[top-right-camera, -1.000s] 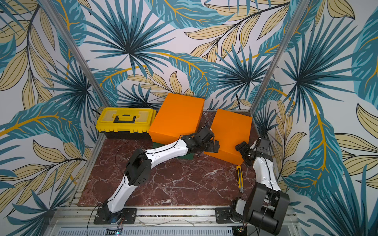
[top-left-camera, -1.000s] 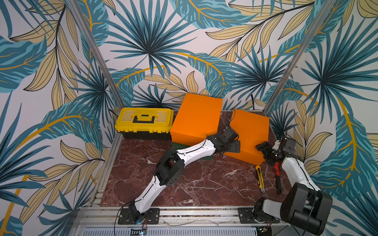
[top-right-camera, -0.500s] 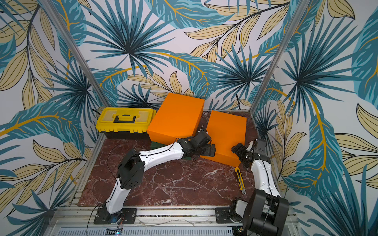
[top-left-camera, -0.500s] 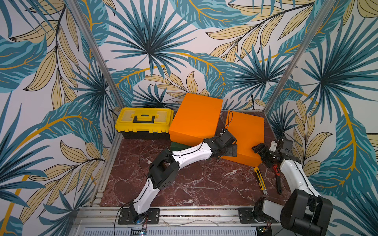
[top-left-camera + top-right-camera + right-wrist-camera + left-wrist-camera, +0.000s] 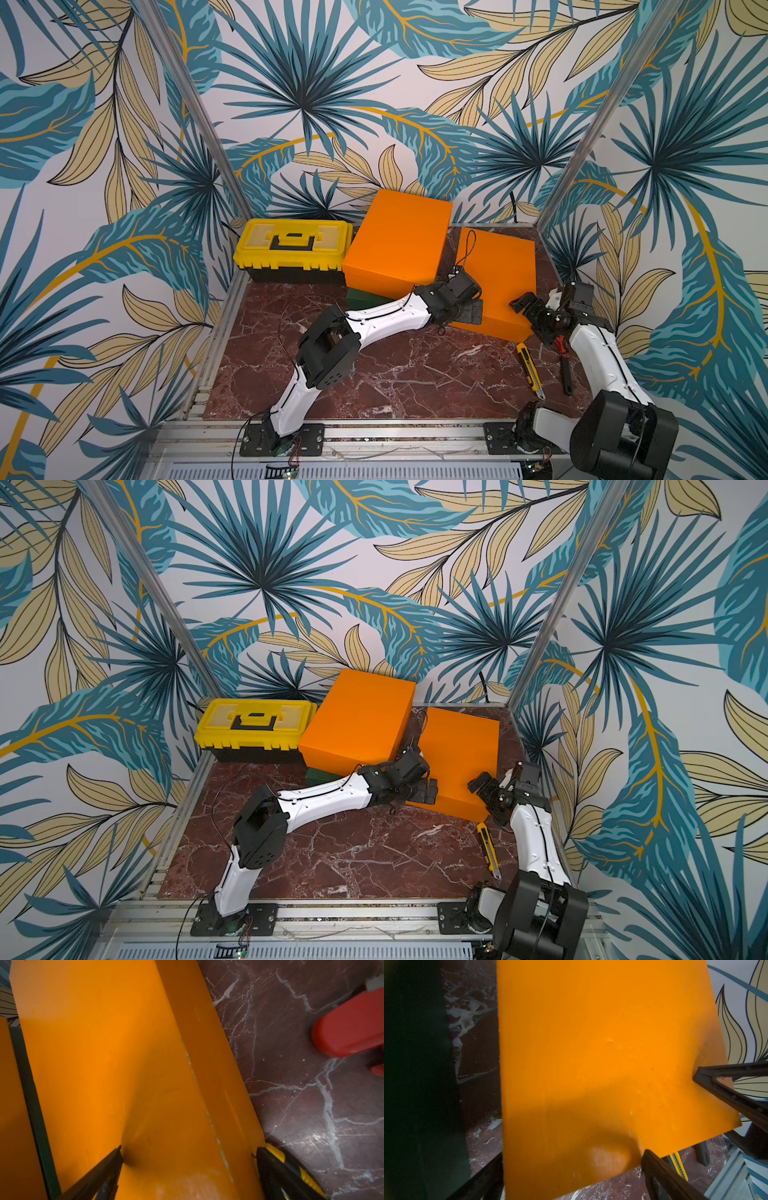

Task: Stack the shoeboxes
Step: Move the shoebox to the center of the board.

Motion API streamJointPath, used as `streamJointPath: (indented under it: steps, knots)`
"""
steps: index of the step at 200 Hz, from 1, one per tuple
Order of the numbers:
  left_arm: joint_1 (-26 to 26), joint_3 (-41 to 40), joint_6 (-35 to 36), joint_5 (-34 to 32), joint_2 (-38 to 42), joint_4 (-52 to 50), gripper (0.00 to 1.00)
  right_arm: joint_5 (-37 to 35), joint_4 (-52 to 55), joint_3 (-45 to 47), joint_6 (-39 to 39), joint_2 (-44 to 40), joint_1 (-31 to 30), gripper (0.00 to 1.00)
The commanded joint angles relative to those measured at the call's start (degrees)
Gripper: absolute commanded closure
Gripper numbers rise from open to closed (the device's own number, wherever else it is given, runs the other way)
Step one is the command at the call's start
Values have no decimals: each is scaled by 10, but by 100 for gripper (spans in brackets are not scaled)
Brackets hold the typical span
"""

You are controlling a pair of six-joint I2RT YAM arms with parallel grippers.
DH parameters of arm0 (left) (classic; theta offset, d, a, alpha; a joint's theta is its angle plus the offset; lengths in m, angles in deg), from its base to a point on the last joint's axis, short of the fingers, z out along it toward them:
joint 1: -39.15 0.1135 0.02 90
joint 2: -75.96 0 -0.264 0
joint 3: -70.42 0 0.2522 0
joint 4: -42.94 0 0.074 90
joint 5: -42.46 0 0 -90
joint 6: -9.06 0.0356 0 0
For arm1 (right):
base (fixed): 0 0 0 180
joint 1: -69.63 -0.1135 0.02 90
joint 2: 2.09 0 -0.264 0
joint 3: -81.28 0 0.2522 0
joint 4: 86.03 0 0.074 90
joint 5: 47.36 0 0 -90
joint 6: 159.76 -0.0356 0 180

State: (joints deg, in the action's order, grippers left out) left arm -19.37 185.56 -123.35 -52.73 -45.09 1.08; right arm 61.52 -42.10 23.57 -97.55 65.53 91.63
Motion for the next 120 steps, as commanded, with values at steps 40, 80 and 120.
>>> streamJointPath:
  steps: [40, 80, 120]
  knots:
    - [10, 18, 19, 2, 23, 9, 0, 3, 13, -15, 4, 12, -6, 1]
    - [23, 32, 29, -14, 10, 9, 1, 0, 5, -14, 4, 20, -6, 1]
    - [25, 55, 40, -18, -15, 9, 0, 7, -11, -13, 2, 45, -6, 0]
